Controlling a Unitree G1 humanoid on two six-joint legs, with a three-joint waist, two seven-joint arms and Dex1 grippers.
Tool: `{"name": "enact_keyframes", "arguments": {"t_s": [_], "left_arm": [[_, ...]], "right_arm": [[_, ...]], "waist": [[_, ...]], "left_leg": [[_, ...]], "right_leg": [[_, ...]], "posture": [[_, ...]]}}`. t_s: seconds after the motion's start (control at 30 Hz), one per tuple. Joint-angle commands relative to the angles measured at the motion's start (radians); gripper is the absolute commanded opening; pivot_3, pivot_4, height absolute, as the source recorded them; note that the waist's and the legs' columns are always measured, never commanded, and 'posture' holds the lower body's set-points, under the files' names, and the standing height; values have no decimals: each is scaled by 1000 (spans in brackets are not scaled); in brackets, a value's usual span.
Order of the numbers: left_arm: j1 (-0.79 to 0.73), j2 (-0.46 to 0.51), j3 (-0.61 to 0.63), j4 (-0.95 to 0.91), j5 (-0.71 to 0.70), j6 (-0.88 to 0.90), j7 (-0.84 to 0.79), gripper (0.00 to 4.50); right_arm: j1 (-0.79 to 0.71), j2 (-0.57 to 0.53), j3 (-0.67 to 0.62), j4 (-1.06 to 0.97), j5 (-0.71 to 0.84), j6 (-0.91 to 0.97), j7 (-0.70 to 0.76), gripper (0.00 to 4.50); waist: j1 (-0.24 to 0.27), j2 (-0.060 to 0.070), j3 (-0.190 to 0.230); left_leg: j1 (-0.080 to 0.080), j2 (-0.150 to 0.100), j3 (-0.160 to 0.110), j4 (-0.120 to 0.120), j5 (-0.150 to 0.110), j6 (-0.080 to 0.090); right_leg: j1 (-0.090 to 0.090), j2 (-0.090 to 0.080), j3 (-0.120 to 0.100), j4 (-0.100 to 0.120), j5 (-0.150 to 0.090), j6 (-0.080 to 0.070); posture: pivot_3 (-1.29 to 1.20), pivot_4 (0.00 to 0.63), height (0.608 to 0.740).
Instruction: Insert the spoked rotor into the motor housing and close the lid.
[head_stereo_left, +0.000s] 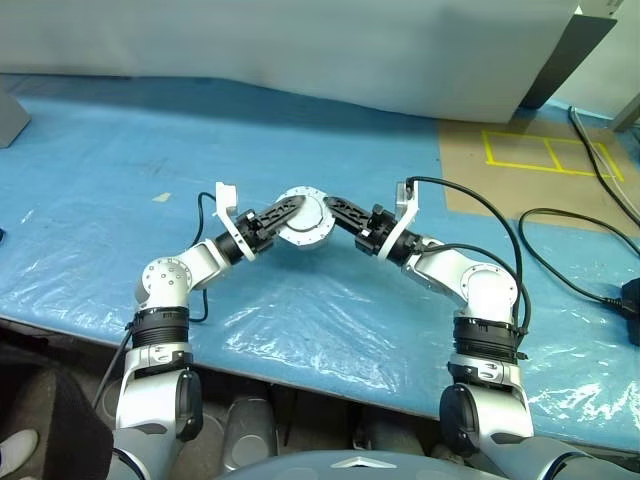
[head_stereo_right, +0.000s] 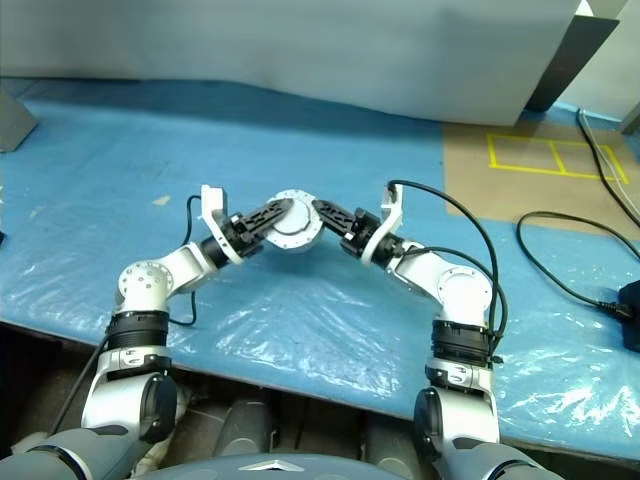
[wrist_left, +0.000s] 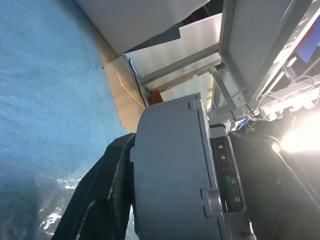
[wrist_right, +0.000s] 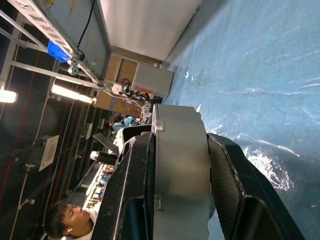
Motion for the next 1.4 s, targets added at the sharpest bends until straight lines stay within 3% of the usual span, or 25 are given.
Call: {"name": "enact_keyframes", "arguments": {"t_s": [0.03, 0.57, 0.77, 1.07, 1.4], "left_arm": [[-2, -5, -59, -70, -19, 53, -36, 2529], [4, 6, -93, -85, 11, 50, -60, 2515], [2, 6, -88, -78, 17, 44, -55, 2515], [-8, 16, -45, -63, 6, 43, -46, 2515], [-85, 58, 116, 18, -29, -7, 10, 2515]], "right_arm": [[-41, 8, -5, -28, 7, -40, 2, 1232], [-48, 7, 12, -25, -22, -49, -6, 1232], [-53, 15, 3, -6, 0, -34, -1, 3221], [-49, 17, -4, -5, 10, -28, 4, 3221], [-51, 17, -10, 16, -6, -34, -5, 3221]], "waist": [[0, 0, 0], [0, 0, 0], [-1, 0, 0], [-2, 0, 0], [-2, 0, 0]], "left_leg": [[0, 0, 0, 0, 0, 0], [0, 0, 0, 0, 0, 0], [0, 0, 0, 0, 0, 0], [0, 0, 0, 0, 0, 0], [0, 0, 0, 0, 0, 0]], "right_leg": [[0, 0, 0, 0, 0, 0], [0, 0, 0, 0, 0, 0], [0, 0, 0, 0, 0, 0], [0, 0, 0, 0, 0, 0], [0, 0, 0, 0, 0, 0]], "posture": [[0, 150, 740], [0, 150, 740], [0, 150, 740], [0, 150, 740], [0, 150, 740]]}}
